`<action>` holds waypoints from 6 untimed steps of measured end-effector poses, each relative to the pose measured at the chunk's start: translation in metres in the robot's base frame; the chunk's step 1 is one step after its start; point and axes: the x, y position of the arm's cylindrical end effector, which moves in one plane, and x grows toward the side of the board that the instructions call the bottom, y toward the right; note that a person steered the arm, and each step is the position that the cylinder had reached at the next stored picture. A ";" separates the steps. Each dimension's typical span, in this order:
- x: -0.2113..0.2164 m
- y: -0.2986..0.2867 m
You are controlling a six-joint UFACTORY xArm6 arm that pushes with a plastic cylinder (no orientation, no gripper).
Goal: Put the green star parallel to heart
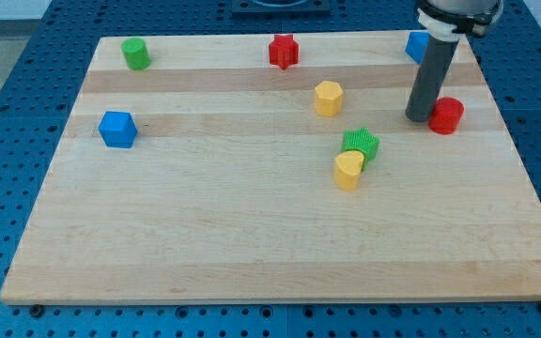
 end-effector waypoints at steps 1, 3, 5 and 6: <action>0.001 -0.003; 0.046 -0.033; 0.060 -0.085; 0.060 -0.121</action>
